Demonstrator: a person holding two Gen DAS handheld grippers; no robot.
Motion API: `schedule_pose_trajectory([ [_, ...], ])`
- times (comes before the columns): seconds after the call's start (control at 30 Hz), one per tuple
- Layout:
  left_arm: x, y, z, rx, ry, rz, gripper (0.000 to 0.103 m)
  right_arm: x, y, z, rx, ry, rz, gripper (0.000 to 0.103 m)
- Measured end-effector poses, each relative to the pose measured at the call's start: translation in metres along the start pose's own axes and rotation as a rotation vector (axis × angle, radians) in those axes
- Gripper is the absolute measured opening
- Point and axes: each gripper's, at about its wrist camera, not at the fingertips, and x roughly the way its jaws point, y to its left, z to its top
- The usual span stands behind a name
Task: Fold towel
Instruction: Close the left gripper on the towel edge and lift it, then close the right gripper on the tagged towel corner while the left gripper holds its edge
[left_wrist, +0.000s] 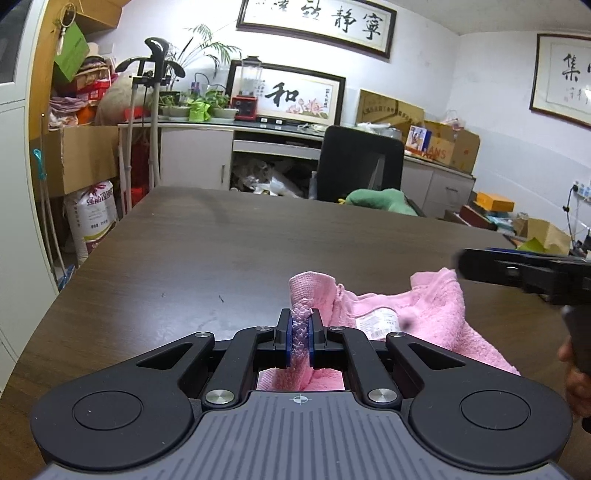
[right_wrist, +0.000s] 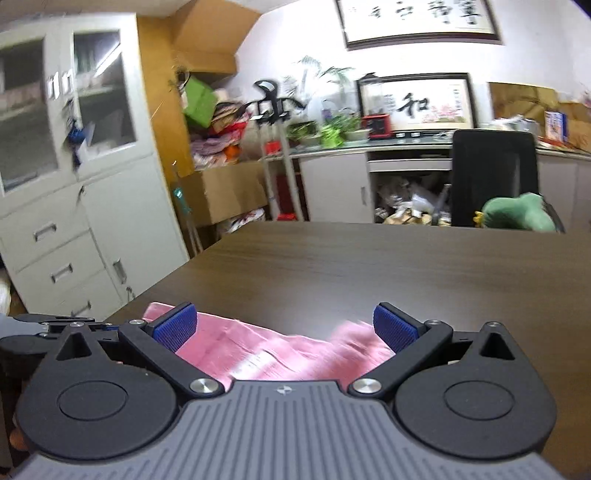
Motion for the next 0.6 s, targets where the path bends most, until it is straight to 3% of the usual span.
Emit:
schedule_pose_trajectory([
  [0.1,0.003,0.005,-0.001,-0.019,0.013,0.0,0.007,0.029,0.015,0.005,-0.02,0.106,-0.01,0.099],
  [0.27,0.003,0.008,-0.001,-0.033,0.015,-0.004,0.007,0.057,0.031,-0.009,-0.035,0.251,-0.049,0.067],
  [0.37,0.0,0.01,-0.001,-0.038,0.008,-0.01,0.008,0.061,0.033,-0.018,-0.046,0.278,-0.071,0.067],
  [0.47,0.0,0.012,0.0,-0.047,0.009,-0.011,0.008,0.056,0.027,-0.028,-0.01,0.287,-0.027,0.064],
  [0.53,0.0,0.012,0.0,-0.05,0.011,-0.012,0.008,0.048,0.027,-0.033,-0.004,0.262,-0.004,0.034],
  [0.57,0.0,0.012,-0.001,-0.049,0.009,-0.013,0.008,0.044,0.029,-0.034,-0.006,0.245,0.001,0.031],
  [0.6,0.0,0.012,0.0,-0.048,0.006,-0.014,0.008,0.041,0.03,-0.036,-0.009,0.228,0.006,0.022],
])
